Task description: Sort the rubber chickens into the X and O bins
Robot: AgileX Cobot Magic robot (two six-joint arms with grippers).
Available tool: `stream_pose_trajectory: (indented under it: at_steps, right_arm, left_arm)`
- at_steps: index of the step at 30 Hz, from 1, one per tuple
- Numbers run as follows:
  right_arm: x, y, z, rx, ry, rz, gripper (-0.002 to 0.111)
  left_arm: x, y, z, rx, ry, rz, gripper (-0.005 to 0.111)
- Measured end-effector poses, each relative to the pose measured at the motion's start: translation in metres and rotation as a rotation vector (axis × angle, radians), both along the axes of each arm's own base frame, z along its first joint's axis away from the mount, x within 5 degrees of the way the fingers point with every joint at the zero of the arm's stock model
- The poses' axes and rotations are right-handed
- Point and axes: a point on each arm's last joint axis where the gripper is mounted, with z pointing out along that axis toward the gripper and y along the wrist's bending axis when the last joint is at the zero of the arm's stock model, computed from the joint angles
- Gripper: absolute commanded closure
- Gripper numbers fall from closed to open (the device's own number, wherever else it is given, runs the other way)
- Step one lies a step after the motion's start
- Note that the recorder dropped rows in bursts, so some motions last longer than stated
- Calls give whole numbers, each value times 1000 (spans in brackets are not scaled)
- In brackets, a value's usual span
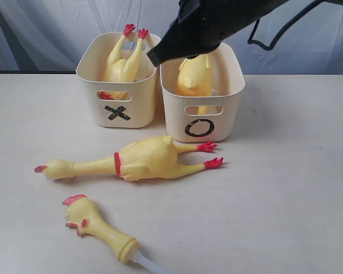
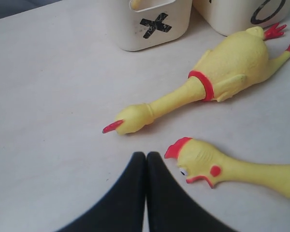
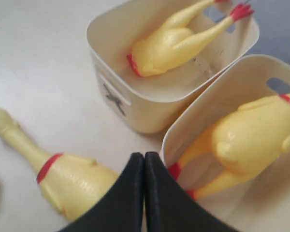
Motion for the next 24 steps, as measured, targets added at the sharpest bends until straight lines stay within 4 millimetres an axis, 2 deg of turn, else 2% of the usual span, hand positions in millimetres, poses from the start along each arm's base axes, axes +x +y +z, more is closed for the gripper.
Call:
stream_pose_trajectory:
  at_steps: [7, 11, 16, 20, 24]
  right_arm:
    - [-22, -12, -1, -41, 70, 17, 109]
    - [-37, -22, -2, -31, 68, 11, 109]
    - [-55, -34, -13, -14, 91, -12, 109]
    - [-67, -43, -24, 5, 97, -39, 109]
    - [-77, -50, -43, -4, 121, -55, 109]
  left_arm:
    - [-1, -5, 1, 7, -22, -74, 107]
    - [-1, -15, -1, -59, -77, -168, 107]
    - [-2, -28, -6, -17, -158, -383, 107]
    - [2, -41, -13, 95, -190, -619, 107]
    - [11, -53, -29, 236, -181, -852, 105]
